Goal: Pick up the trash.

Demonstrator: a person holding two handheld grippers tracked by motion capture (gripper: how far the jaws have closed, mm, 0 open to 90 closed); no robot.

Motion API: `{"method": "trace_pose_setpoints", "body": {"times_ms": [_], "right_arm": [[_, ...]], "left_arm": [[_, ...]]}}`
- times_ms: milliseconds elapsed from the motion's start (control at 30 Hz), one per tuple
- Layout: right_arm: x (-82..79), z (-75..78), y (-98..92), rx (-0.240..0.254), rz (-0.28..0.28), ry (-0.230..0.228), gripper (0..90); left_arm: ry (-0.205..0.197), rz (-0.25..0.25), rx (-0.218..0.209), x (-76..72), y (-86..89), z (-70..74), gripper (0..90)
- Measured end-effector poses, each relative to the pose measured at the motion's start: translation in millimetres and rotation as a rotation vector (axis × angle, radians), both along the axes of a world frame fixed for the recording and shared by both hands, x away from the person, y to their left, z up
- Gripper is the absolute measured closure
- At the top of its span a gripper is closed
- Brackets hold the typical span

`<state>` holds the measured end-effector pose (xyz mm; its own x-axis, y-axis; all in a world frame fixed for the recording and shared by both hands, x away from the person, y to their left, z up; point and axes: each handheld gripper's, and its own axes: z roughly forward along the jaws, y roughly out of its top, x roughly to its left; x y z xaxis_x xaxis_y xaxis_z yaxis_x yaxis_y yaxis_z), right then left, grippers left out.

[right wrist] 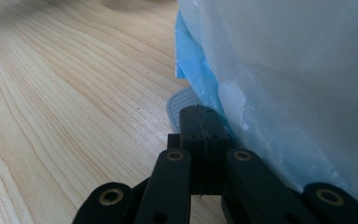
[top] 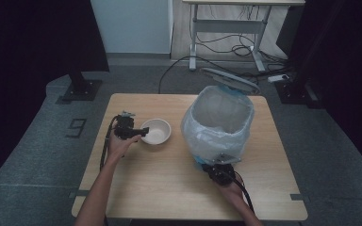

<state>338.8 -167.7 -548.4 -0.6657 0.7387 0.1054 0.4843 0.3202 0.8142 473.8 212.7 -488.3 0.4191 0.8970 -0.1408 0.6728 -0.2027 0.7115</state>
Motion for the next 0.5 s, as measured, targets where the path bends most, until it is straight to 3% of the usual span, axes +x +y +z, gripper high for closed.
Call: {"method": "trace_pose_setpoints", "body": {"times_ms": [200,500], "right_arm": [[0.2,0.0,-0.3,0.001,0.002,0.002,89.5],[0.0,0.0,0.0,0.0,0.001,-0.001,89.4]], "left_arm": [[0.023,0.011,0.018,9.5,0.5,-9.8,23.6],[0.092,0.015,0.034,19.1,-3.2,-31.1,27.2]]}}
